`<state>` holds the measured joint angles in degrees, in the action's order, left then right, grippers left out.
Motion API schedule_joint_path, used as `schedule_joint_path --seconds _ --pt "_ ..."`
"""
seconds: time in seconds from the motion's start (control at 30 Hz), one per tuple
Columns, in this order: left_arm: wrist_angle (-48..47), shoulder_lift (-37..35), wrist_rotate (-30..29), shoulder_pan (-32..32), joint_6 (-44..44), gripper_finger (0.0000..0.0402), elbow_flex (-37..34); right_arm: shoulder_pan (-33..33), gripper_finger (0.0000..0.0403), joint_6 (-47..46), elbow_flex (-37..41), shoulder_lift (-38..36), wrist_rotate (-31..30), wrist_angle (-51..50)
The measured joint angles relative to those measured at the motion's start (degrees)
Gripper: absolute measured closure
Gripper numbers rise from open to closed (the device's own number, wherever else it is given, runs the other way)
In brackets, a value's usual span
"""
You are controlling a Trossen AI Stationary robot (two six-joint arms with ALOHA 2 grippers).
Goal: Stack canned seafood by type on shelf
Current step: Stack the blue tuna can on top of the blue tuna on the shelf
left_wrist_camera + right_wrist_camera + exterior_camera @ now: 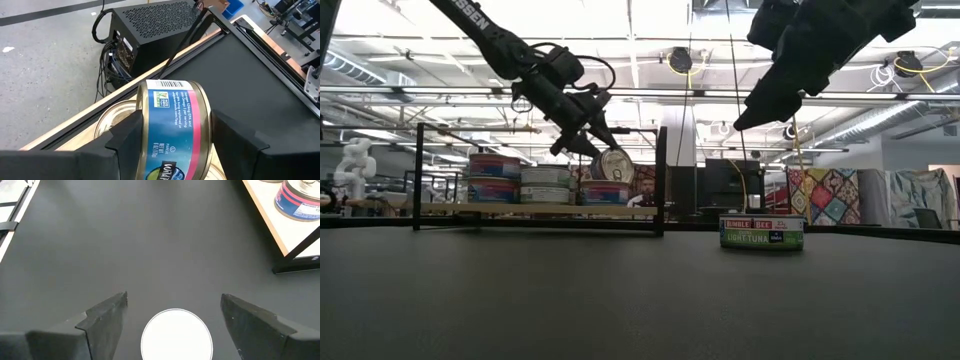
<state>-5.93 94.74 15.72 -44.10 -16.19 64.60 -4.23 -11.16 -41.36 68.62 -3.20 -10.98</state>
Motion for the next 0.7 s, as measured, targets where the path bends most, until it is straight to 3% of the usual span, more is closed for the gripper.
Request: schedule_joint_path --seconds 0.3,0.7 --pt "-0.61 0.0 -0.97 0.02 -1.69 0.019 -0.04 0.0 0.009 -0.17 0.0 0.0 0.02 -0.02" --pt "-0.88 0.04 1.8 -1.38 -10.67 0.019 1.95 0.0 0.009 -0.17 0.0 -0.02 0.04 -0.15"
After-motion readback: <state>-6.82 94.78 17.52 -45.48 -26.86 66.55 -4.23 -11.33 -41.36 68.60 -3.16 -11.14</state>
